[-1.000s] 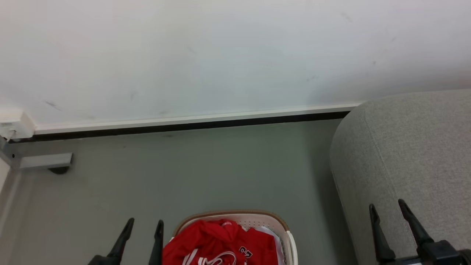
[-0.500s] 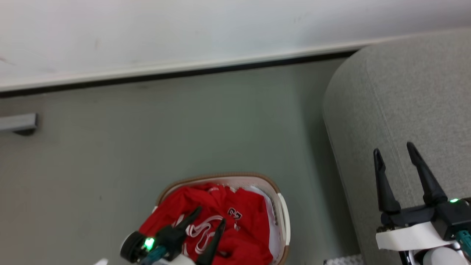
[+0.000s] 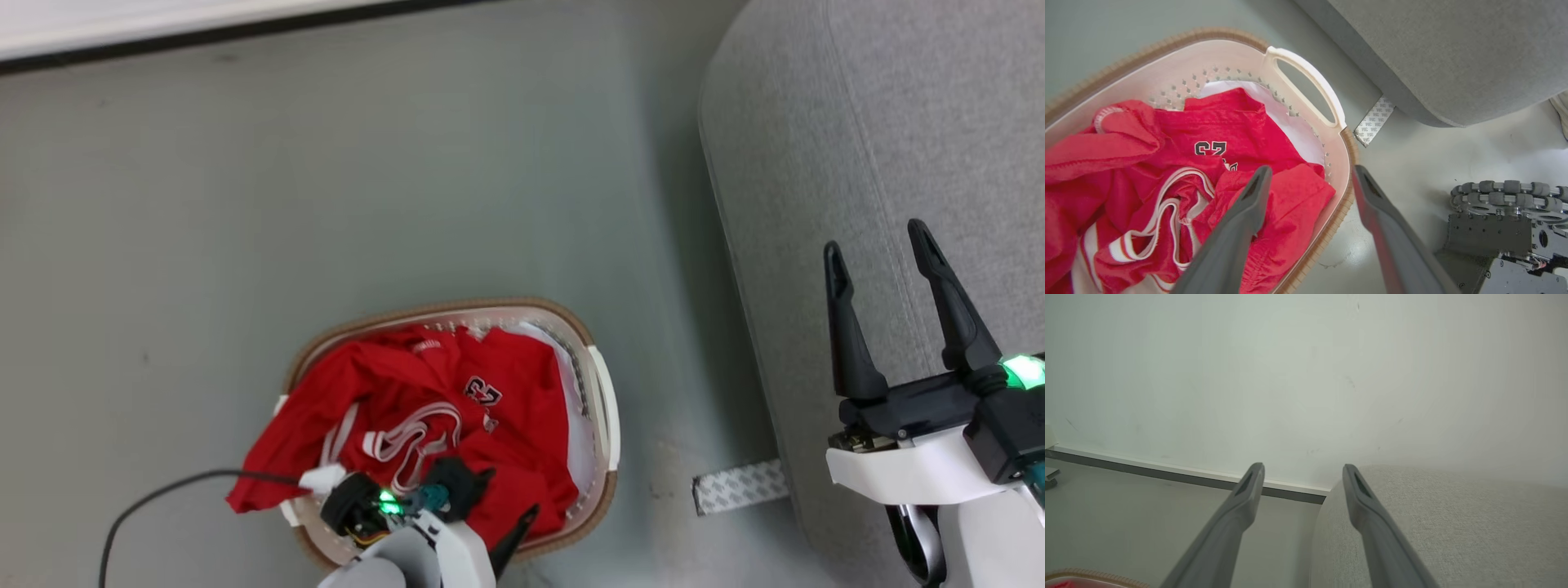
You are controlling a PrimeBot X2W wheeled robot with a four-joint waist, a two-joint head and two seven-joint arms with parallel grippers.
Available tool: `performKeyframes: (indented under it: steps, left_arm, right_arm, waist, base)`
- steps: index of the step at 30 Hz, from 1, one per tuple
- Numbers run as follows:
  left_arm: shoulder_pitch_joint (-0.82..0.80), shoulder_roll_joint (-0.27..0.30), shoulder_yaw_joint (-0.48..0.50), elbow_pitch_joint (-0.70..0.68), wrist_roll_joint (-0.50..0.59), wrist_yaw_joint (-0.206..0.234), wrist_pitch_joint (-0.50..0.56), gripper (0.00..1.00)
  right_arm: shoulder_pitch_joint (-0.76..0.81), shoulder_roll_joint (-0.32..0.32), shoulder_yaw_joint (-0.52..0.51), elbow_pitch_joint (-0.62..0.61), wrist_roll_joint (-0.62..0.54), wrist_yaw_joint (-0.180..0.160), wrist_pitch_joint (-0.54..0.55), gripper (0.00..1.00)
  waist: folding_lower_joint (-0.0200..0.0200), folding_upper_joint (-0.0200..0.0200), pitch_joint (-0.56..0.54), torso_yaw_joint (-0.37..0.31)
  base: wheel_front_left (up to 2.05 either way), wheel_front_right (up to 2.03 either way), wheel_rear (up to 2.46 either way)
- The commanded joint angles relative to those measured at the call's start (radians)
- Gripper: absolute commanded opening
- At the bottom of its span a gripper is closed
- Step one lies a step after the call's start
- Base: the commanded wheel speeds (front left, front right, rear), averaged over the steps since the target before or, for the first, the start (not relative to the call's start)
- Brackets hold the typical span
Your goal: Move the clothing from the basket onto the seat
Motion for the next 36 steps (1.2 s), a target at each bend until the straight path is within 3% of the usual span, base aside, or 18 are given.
performKeyframes:
  steps: [1, 10, 22, 23, 24, 26, 36]
  left_arm:
    - [-0.029, 0.013, -0.02, 0.024, -0.031, 0.003, 0.014, 1.0]
    - [-0.123, 0.042, -0.114, 0.145, -0.146, 0.003, 0.077, 1.0]
    - [-0.221, 0.061, -0.22, 0.203, -0.269, 0.003, 0.135, 1.0]
    - [-0.224, 0.059, -0.231, 0.204, -0.281, 0.003, 0.135, 0.84]
    - [-0.23, 0.059, -0.242, 0.206, -0.288, 0.003, 0.132, 0.5]
    - [-0.237, 0.059, -0.269, 0.203, -0.305, 0.003, 0.132, 0.0]
    - [-0.225, 0.069, -0.314, 0.177, -0.432, 0.003, 0.044, 0.0]
  right_arm:
    - [-0.017, 0.001, 0.008, -0.008, -0.005, -0.002, 0.001, 1.0]
    - [-0.045, 0.011, 0.023, -0.031, -0.008, -0.002, 0.001, 1.0]
    - [-0.105, 0.013, 0.039, -0.054, 0.018, -0.002, 0.001, 1.0]
    - [-0.108, 0.013, 0.039, -0.053, 0.018, -0.002, 0.001, 1.0]
    - [-0.108, 0.013, 0.039, -0.052, 0.019, -0.002, 0.001, 1.0]
    - [-0.108, 0.013, 0.039, -0.048, 0.022, -0.002, 0.001, 1.0]
    - [-0.065, 0.012, 0.008, -0.007, 0.028, -0.002, 0.001, 1.0]
  waist:
    - [-0.0002, -0.0001, 0.061, -0.034]
    - [-0.0002, -0.0001, 0.156, -0.07]
    - [-0.0002, -0.0001, 0.275, -0.094]
    - [-0.0002, -0.0001, 0.279, -0.095]
    - [-0.0002, -0.0001, 0.281, -0.096]
    - [-0.0002, -0.0001, 0.283, -0.098]
    - [-0.0002, -0.0001, 0.145, -0.054]
  base:
    - [0.0, 0.0, 0.0]
    - [0.0, 0.0, 0.0]
    - [0.0, 0.0, 0.0]
    - [0.0, 0.0, 0.0]
    - [0.0, 0.0, 0.0]
    - [0.0, 0.0, 0.0]
    - [0.0, 0.0, 0.0]
